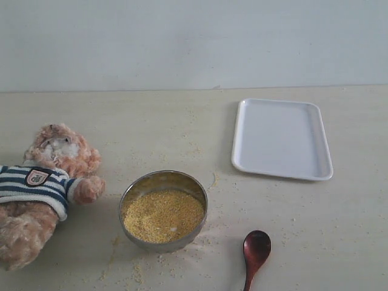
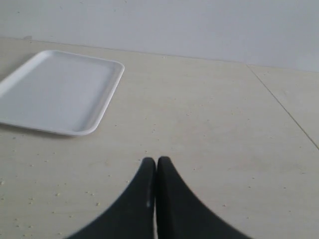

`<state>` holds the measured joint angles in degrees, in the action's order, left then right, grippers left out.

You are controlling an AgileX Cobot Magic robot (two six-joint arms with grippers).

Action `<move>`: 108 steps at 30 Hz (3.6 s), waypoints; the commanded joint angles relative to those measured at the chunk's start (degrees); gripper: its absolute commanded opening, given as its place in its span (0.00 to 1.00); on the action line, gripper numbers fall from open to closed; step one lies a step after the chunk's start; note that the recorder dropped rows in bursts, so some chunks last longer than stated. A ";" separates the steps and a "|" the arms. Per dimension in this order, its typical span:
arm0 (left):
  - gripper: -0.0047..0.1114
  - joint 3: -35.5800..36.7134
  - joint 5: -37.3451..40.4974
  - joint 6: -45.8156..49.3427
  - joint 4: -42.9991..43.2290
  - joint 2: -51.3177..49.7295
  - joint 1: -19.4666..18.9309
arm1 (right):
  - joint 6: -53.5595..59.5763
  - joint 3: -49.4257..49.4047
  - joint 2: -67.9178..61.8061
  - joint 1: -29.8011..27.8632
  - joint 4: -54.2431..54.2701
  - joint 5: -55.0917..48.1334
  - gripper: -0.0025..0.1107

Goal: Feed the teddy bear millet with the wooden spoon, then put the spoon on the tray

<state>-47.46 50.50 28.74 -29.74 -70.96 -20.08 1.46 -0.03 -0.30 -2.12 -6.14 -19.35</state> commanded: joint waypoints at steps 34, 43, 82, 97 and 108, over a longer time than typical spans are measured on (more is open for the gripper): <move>0.97 8.89 -8.71 42.47 -46.77 -30.63 -7.22 | -0.05 0.03 0.30 -0.22 -0.33 0.22 0.02; 0.97 8.89 -0.63 52.32 -60.87 -38.69 -7.22 | 0.14 0.03 0.30 -0.22 -0.33 0.22 0.02; 0.08 20.89 10.18 49.71 -63.24 -16.19 -11.32 | 0.14 0.03 0.30 -0.22 -0.33 0.22 0.02; 0.08 21.13 14.85 56.56 -64.73 -16.19 -11.32 | -9.52 0.03 0.30 -0.12 20.96 15.37 0.02; 0.08 21.13 14.73 57.54 -65.51 -16.19 -11.32 | -23.03 0.03 0.30 -0.12 37.85 42.20 0.02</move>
<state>-26.53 63.40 85.67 -94.12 -87.75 -31.33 -17.80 -0.03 -0.26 -2.12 31.00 18.17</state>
